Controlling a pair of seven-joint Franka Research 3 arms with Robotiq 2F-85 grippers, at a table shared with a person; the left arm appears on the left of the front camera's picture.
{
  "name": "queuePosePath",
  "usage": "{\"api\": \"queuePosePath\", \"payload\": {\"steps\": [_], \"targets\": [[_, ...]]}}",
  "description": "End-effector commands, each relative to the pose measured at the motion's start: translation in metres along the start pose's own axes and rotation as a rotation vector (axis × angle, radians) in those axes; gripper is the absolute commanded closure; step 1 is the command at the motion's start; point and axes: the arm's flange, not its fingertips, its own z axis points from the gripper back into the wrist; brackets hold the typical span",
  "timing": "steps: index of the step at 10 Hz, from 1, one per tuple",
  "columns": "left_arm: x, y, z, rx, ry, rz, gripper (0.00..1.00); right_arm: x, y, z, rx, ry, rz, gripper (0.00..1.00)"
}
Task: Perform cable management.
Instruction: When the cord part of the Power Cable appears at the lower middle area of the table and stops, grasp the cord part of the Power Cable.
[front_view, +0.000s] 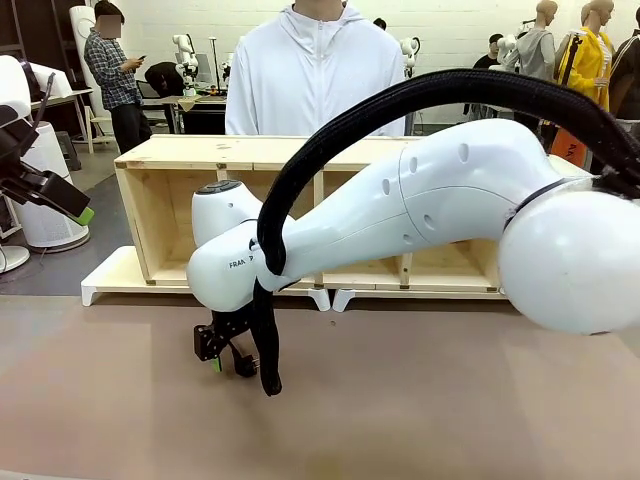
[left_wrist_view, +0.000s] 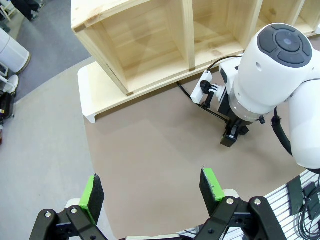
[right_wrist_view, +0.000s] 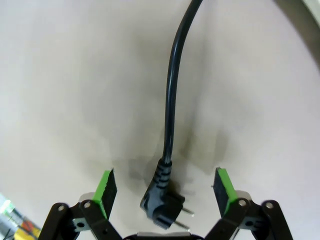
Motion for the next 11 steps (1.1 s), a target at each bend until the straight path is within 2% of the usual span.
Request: {"api": "queuePosePath", "payload": {"steps": [1,2,3,4,5,6,7,8,9,10,11], "targets": [[0.0019,-0.0002,-0.0011,0.008,-0.006,-0.001,0.0,0.0101,0.0006,-0.0017,-0.042,-0.041,0.026,0.0],[0.0019,-0.0002,-0.0011,0.008,-0.006,-0.001,0.0,0.0089,0.0,-0.0031,-0.06,-0.052,0.034,0.02],[0.0019,-0.0002,-0.0011,0.008,-0.006,-0.001,0.0,0.0096,-0.0011,-0.0047,-0.067,-0.047,0.032,0.17],[0.0019,-0.0002,-0.0011,0.008,-0.006,-0.001,0.0,0.0112,-0.002,-0.0042,-0.062,-0.037,0.024,0.22],[0.0019,-0.0002,-0.0011,0.008,-0.006,-0.001,0.0,0.0106,-0.0022,-0.0024,-0.063,-0.025,0.014,0.22],[0.0019,-0.0002,-0.0011,0.008,-0.006,-0.001,0.0,0.0084,-0.0013,-0.0025,-0.061,-0.015,0.01,0.41],[0.0019,-0.0002,-0.0011,0.008,-0.006,-0.001,0.0,0.008,-0.0012,-0.0018,-0.06,-0.008,0.002,0.31],[0.0019,-0.0002,-0.0011,0.008,-0.006,-0.001,0.0,0.0096,-0.0016,-0.0008,-0.062,-0.004,-0.009,0.6],[0.0019,-0.0002,-0.0011,0.008,-0.006,-0.001,0.0,0.0091,-0.0004,-0.0018,-0.064,-0.003,-0.01,0.51],[0.0019,-0.0002,-0.0011,0.008,-0.006,-0.001,0.0,0.0086,0.0004,-0.0021,-0.064,-0.003,-0.009,0.79],[0.0019,-0.0002,-0.0011,0.008,-0.006,-0.001,0.0,0.0091,-0.0002,-0.0017,-0.064,-0.002,-0.01,0.7]]}}
